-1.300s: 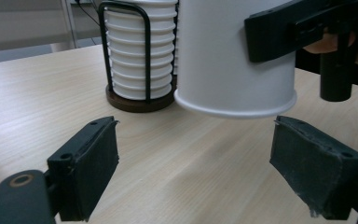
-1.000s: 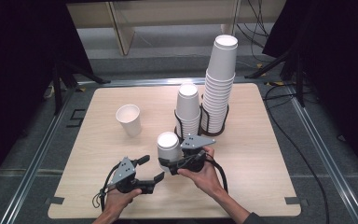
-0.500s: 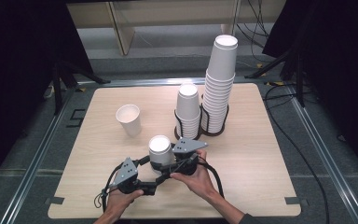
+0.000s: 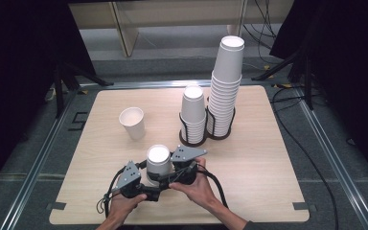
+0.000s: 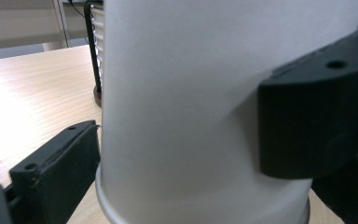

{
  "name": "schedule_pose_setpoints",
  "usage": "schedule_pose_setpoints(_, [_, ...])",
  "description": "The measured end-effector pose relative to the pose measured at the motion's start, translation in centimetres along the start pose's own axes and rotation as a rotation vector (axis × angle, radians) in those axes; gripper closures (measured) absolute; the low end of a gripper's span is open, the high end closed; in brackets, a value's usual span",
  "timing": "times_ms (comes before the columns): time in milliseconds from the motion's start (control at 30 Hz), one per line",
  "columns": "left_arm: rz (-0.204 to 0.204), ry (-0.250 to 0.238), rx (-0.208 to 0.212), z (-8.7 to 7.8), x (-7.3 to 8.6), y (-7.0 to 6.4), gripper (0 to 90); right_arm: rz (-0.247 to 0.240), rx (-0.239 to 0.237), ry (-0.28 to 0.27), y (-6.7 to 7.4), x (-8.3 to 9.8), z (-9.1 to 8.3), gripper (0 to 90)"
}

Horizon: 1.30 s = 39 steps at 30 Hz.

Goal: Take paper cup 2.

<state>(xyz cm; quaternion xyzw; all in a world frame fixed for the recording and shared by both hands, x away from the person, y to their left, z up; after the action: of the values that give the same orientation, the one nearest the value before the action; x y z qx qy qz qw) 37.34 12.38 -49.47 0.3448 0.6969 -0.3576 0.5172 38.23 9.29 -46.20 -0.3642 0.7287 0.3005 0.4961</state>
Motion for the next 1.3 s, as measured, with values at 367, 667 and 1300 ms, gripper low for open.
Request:
schedule_pose_setpoints(367, [0.006,0.011,-0.004,-0.05,0.09,-0.01,1.2,-0.001,-0.004,-0.005,0.09,-0.22,-0.13,17.7])
schedule_pose_setpoints(667, [0.006,0.01,-0.005,-0.02,0.11,-0.04,1.1,-0.006,-0.014,-0.018,0.44,-0.42,-0.06,17.6])
schedule_pose_setpoints(1300, [0.025,0.031,0.001,-0.11,-0.13,-0.3,7.4,0.02,-0.016,-0.003,-0.12,-0.82,-0.8,13.9])
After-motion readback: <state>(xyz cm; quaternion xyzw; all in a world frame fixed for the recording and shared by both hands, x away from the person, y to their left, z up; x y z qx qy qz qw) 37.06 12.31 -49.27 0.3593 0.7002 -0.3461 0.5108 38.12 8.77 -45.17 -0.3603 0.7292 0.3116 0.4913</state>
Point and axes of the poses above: each handheld gripper's, and its own axes: z roughly forward along the jaws, x roughly out of its underside, y roughly to its left, the point moved 10 cm from there along z, roughly forward along the jaws, and after that the axes turned 12 degrees about x, right-handed, at the moved point
